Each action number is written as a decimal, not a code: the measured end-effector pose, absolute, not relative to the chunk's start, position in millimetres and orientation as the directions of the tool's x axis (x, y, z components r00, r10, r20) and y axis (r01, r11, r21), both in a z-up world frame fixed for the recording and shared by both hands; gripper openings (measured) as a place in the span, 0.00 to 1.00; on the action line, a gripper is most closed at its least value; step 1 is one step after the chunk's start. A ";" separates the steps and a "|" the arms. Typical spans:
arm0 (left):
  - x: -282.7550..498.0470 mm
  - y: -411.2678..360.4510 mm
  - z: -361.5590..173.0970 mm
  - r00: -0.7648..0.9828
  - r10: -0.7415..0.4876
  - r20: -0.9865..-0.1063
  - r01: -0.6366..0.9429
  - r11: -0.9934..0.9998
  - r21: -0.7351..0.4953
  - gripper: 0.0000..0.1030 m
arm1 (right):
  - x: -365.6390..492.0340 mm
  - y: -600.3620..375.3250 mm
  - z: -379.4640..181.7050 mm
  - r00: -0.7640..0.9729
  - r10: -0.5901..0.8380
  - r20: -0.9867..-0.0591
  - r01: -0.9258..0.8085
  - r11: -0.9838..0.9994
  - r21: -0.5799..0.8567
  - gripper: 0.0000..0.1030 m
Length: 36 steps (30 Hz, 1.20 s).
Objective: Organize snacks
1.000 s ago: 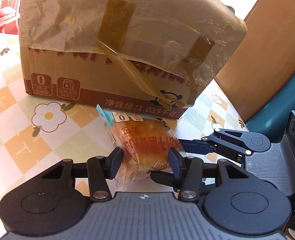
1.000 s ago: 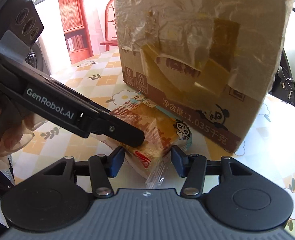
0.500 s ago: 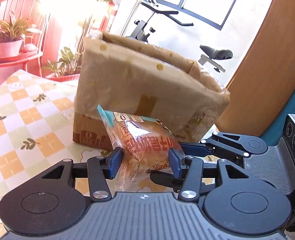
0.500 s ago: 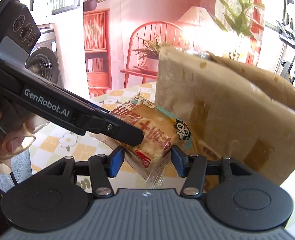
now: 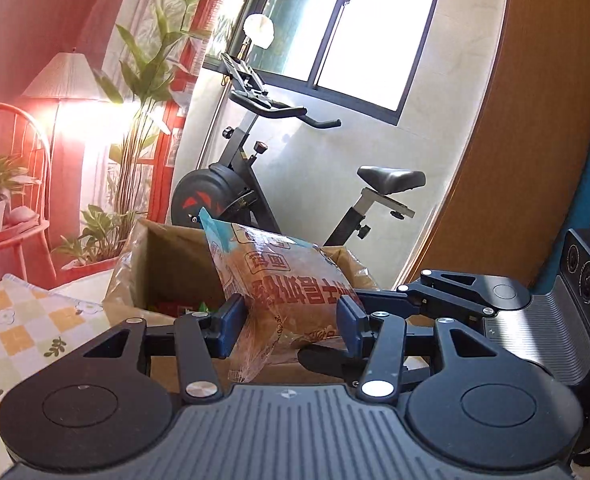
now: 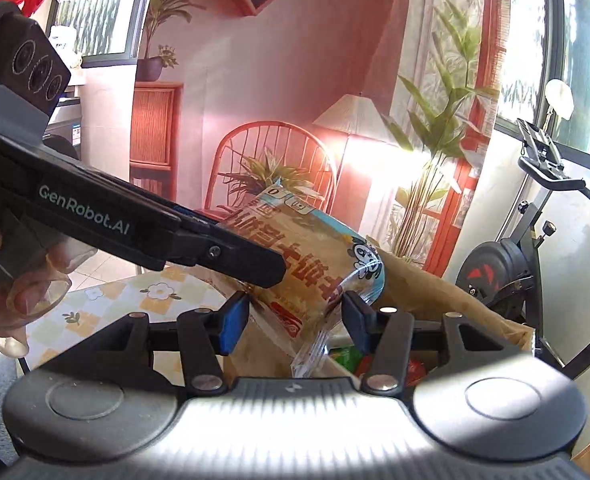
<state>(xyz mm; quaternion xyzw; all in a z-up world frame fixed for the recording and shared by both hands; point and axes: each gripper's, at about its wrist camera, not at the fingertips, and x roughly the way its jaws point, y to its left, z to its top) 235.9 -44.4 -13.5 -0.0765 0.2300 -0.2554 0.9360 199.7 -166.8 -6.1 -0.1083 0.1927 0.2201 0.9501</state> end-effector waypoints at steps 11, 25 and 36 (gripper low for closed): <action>317.0 -89.3 -38.9 0.720 -0.532 -0.447 0.479 0.846 -0.234 0.51 | 278.1 -219.2 -29.2 0.841 0.294 -0.455 -0.361 0.930 -0.066 0.53; 331.9 -91.5 -58.6 0.712 -0.454 -0.535 0.437 0.884 -0.168 0.63 | 285.1 -233.3 -60.9 0.796 0.216 -0.565 -0.293 0.955 -0.048 0.64; 291.5 -64.5 -17.5 0.812 -0.317 -0.490 0.346 0.938 -0.033 0.83 | 236.9 -255.7 -13.0 0.867 0.107 -0.486 -0.108 0.994 0.024 0.89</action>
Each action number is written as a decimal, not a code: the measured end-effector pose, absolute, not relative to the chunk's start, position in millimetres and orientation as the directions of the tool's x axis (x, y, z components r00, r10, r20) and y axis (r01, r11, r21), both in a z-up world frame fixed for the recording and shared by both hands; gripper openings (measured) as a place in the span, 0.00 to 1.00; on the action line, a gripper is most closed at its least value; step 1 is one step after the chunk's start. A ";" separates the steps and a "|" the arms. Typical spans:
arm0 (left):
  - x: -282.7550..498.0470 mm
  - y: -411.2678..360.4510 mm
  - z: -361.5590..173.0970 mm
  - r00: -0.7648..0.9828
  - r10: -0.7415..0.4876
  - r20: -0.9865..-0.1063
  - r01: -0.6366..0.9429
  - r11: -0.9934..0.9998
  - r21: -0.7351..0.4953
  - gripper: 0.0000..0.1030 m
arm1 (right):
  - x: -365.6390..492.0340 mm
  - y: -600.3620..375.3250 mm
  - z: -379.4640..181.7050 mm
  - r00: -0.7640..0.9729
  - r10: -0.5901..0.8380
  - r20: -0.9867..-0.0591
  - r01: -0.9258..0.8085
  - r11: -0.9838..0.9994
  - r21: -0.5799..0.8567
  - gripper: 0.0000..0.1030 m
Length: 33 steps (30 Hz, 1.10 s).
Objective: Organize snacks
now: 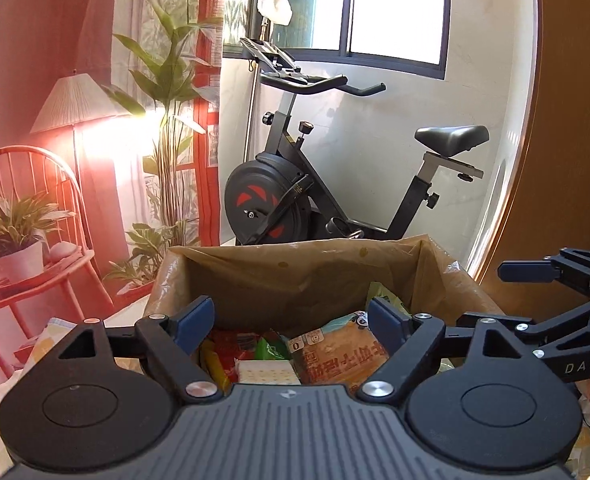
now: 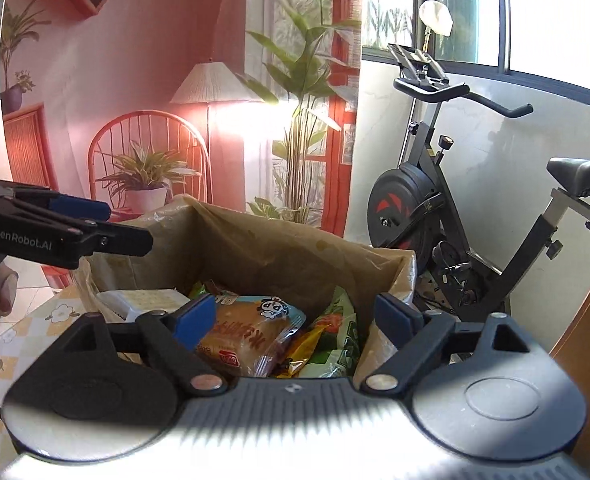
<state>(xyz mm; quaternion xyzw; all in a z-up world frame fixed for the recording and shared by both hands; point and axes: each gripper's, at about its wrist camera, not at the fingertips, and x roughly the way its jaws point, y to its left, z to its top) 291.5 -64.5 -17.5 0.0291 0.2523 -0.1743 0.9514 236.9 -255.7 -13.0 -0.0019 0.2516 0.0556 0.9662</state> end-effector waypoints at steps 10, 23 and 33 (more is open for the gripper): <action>240.4 -58.4 15.0 0.887 -0.221 -0.406 0.274 0.959 0.076 0.85 | 188.4 -244.2 22.3 0.905 0.009 -0.425 0.032 0.996 0.088 0.95; 188.0 -47.9 30.8 0.913 -0.164 -0.373 0.175 0.985 -0.002 0.85 | 143.9 -232.6 38.8 0.927 -0.033 -0.373 0.105 0.979 0.175 0.95; 174.9 -43.8 31.9 0.930 -0.077 -0.358 0.092 0.996 0.023 0.88 | 138.6 -224.6 37.3 0.921 -0.028 -0.389 0.102 0.980 0.172 0.95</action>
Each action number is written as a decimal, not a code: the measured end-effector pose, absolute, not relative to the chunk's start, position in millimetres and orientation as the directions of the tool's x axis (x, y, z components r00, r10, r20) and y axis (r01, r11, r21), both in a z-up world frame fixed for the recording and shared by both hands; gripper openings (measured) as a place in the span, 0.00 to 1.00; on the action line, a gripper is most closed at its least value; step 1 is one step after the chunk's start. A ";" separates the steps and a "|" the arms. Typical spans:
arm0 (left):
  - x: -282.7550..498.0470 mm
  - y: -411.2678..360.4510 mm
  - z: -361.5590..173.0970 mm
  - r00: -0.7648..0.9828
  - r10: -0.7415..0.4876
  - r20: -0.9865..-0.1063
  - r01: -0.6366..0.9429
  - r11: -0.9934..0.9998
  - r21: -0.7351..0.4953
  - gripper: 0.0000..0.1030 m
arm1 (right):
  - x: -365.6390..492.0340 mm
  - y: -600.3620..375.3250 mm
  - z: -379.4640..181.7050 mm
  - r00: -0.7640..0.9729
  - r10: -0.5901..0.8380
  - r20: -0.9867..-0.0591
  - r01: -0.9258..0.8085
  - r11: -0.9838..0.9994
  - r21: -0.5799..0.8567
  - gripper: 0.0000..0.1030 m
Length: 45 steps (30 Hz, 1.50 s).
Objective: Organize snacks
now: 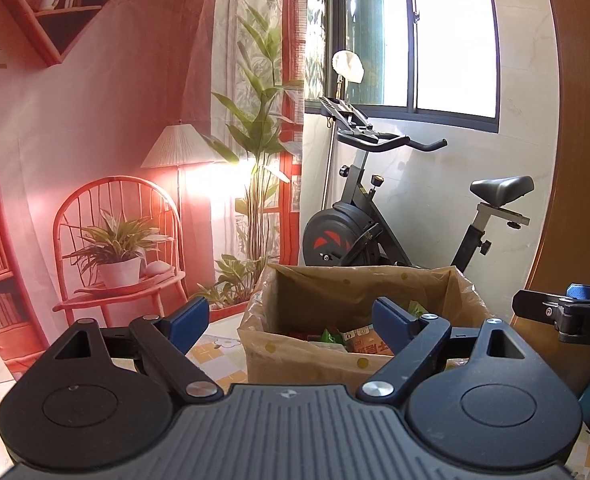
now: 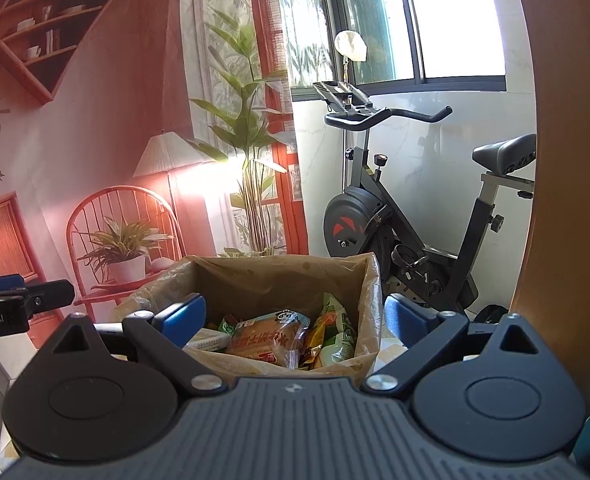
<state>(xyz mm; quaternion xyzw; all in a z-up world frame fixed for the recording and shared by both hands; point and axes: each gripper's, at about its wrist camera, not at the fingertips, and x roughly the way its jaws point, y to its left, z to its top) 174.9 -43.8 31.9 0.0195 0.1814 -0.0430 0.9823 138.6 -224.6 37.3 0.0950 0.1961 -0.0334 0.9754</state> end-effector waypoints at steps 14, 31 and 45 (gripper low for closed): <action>163.9 -35.4 33.0 0.931 -0.082 -0.354 0.085 0.996 -0.007 0.88 | 135.9 -221.9 34.3 0.918 -0.022 -0.396 0.100 0.979 0.177 0.95; 156.6 -37.1 37.9 0.937 -0.077 -0.340 0.090 0.996 0.023 0.88 | 133.8 -221.3 37.7 0.922 -0.018 -0.387 0.089 0.982 0.167 0.95; 155.3 -34.8 40.0 0.937 -0.081 -0.341 0.094 0.995 0.022 0.88 | 132.8 -221.2 39.6 0.925 -0.012 -0.379 0.076 0.985 0.154 0.95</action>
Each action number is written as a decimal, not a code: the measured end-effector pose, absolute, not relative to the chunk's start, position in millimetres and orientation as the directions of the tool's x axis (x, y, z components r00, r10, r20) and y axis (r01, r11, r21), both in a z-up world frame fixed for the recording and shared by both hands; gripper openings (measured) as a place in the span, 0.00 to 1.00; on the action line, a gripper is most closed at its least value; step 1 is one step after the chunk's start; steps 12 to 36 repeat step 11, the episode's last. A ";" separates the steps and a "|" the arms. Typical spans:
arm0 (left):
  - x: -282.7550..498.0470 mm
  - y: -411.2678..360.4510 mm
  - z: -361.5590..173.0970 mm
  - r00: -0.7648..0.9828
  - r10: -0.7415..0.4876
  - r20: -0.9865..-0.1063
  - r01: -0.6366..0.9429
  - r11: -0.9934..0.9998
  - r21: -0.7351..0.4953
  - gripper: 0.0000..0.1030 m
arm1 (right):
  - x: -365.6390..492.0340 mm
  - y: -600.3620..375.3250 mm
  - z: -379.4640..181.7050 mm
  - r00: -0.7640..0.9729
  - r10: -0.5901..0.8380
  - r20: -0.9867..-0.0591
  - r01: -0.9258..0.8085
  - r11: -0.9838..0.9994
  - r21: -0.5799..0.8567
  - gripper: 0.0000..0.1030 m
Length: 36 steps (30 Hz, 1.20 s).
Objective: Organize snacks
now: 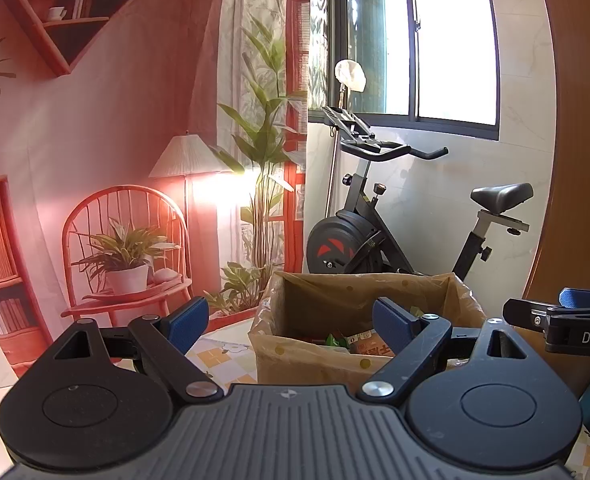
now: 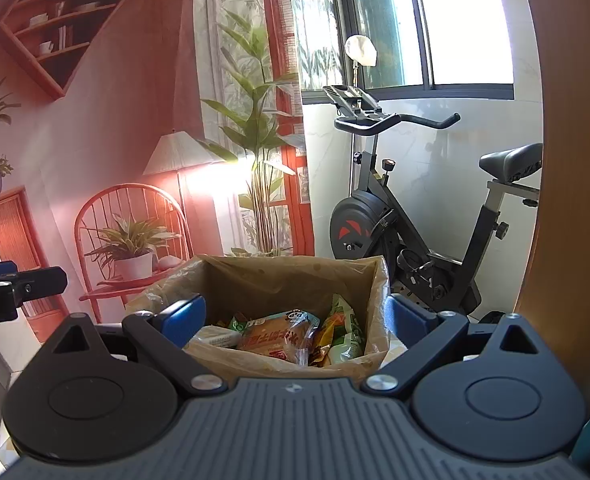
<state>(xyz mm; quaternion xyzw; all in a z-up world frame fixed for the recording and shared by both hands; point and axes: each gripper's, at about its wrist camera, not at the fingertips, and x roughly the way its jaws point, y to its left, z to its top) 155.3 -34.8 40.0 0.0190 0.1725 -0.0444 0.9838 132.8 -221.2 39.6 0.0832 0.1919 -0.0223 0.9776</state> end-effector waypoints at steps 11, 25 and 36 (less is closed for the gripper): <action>153.4 -33.2 38.7 0.933 -0.088 -0.348 0.098 0.995 0.013 0.88 | 133.4 -223.1 38.4 0.926 -0.005 -0.377 0.068 0.986 0.154 0.95; 153.4 -33.2 38.7 0.933 -0.088 -0.348 0.098 0.995 0.013 0.88 | 133.4 -223.1 38.4 0.926 -0.005 -0.377 0.068 0.986 0.154 0.95; 153.4 -33.2 38.7 0.933 -0.088 -0.348 0.098 0.995 0.013 0.88 | 133.4 -223.1 38.4 0.926 -0.005 -0.377 0.068 0.986 0.154 0.95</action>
